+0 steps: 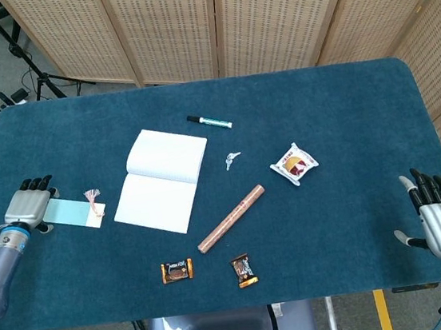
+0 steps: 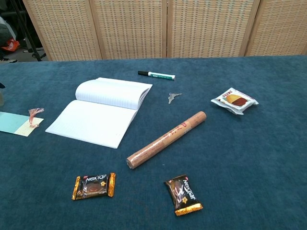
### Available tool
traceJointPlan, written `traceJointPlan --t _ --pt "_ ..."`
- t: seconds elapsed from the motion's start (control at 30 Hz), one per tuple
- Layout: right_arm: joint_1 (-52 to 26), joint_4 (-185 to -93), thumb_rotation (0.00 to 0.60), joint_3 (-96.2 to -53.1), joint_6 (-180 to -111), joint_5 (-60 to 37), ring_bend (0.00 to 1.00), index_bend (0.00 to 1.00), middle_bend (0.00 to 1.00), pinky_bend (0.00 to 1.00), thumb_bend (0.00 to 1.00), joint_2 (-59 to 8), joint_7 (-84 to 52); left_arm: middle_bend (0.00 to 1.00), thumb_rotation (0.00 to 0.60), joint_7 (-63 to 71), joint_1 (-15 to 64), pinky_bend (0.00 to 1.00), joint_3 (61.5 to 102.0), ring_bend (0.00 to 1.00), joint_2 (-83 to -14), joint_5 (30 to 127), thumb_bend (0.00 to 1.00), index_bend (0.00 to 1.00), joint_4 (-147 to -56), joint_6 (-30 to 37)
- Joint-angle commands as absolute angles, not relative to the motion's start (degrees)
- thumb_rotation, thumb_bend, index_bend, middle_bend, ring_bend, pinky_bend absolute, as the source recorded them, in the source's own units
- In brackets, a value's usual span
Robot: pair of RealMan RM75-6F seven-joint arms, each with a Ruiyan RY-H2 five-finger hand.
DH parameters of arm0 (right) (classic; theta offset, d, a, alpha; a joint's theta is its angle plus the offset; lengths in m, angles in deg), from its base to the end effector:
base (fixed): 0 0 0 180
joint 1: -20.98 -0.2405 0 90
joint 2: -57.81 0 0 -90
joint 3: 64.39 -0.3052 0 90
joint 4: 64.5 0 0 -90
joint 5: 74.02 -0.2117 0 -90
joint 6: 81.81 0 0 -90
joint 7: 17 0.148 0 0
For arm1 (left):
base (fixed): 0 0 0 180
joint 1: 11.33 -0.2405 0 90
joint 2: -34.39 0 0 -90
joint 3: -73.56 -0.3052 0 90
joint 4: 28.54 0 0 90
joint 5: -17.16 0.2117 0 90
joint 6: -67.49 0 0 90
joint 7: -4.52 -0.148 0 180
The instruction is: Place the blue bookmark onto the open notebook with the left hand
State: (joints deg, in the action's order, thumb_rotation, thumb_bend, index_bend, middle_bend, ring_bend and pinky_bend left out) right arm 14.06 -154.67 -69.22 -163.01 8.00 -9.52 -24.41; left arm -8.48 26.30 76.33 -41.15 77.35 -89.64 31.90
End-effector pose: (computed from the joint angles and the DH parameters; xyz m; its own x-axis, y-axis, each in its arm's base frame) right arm -0.3625 -0.2093 0.1614 0.4844 -0.0268 0.8744 -0.8742 0.0230 0.4850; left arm -0.3849 0.4075 0.1085 0.6714 0.4544 0.5855 0.6866 -0.0840 -0.7222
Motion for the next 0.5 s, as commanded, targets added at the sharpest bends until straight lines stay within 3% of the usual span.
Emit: traceJointPlan --t 0.03,0.5 --pt "14.1 -154.6 0.600 -69.2 -163.0 8.0 0.00 0.00 0.00 0.01 0.17 -9.5 -24.4 0.00 0.600 -8.7 26.5 0.00 76.2 0.00 -41.6 77.4 0.17 0.31 -89.2 32.1" --pt "14.0 -154.2 0.600 -69.6 -163.0 7.3 0.00 0.00 0.00 0.01 0.18 -9.9 -24.6 0.00 0.600 -11.4 27.5 0.00 75.4 0.00 -45.1 80.0 0.18 0.31 -85.3 30.4"
